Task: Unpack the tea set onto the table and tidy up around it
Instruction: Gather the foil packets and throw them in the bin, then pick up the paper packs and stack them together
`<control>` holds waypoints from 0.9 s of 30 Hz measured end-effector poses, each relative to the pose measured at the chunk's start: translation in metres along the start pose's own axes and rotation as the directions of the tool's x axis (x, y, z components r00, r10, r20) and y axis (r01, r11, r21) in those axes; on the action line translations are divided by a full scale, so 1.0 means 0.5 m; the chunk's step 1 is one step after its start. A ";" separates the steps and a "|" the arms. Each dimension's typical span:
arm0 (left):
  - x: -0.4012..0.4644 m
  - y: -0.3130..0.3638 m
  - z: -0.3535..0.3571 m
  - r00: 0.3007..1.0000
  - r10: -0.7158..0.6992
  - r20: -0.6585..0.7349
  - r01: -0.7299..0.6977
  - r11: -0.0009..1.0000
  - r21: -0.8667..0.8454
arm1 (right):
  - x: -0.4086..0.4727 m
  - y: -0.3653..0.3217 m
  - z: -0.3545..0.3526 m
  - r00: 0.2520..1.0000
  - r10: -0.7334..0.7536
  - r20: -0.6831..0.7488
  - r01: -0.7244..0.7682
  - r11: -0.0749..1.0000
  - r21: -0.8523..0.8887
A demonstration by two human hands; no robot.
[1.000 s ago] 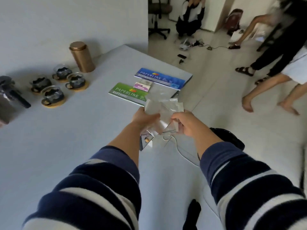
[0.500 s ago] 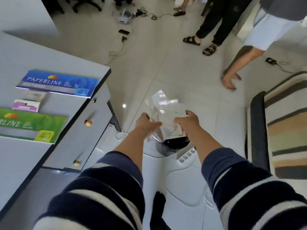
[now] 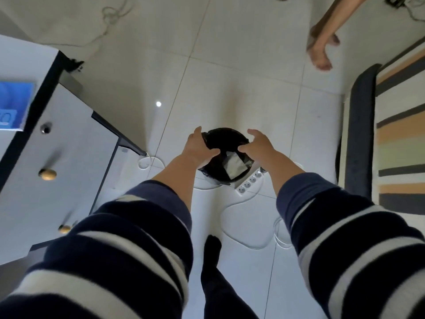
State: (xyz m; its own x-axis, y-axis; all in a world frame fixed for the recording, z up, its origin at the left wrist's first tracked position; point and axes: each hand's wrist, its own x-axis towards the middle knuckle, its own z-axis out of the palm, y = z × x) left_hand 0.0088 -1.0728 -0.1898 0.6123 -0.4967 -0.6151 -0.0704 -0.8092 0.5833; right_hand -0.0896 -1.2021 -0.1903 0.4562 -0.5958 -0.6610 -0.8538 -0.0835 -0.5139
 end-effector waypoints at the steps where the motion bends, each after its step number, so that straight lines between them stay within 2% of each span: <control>1: 0.001 0.002 -0.004 1.000 0.007 0.002 -0.007 1.000 0.008 | 0.000 -0.007 -0.001 1.000 -0.012 0.008 0.012 1.000 -0.011; 7: -0.031 0.017 -0.069 0.998 0.028 -0.057 -0.028 1.000 0.001 | -0.033 -0.096 -0.004 0.988 -0.129 0.081 0.137 0.985 -0.102; 15: -0.119 -0.041 -0.297 0.934 0.000 -0.358 -0.012 0.999 -0.031 | -0.126 -0.324 0.071 0.901 -0.394 0.184 0.422 0.893 -0.157; 17: -0.203 -0.136 -0.432 0.831 -0.078 -0.551 0.036 0.996 -0.086 | -0.199 -0.459 0.174 0.817 -0.499 0.289 0.559 0.808 -0.187; 20: -0.230 -0.177 -0.489 0.788 -0.129 -0.602 0.057 0.989 -0.137 | -0.217 -0.513 0.217 0.766 -0.549 0.333 0.630 0.745 -0.221; 24: -0.312 -0.325 -0.601 0.643 -0.293 -0.707 0.148 0.954 -0.261 | -0.297 -0.620 0.364 0.637 -0.629 0.446 0.766 0.580 -0.276; 27: -0.347 -0.438 -0.659 0.567 -0.390 -0.726 0.222 0.921 -0.322 | -0.335 -0.679 0.482 0.559 -0.630 0.539 0.826 0.478 -0.298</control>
State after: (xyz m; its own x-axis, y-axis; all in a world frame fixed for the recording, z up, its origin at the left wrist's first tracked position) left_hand 0.1777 -0.7060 -0.0359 0.9459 0.2621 -0.1911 0.3243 -0.7542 0.5709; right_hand 0.1843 -0.8813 -0.0372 0.9283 0.1500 -0.3403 -0.1062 -0.7700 -0.6292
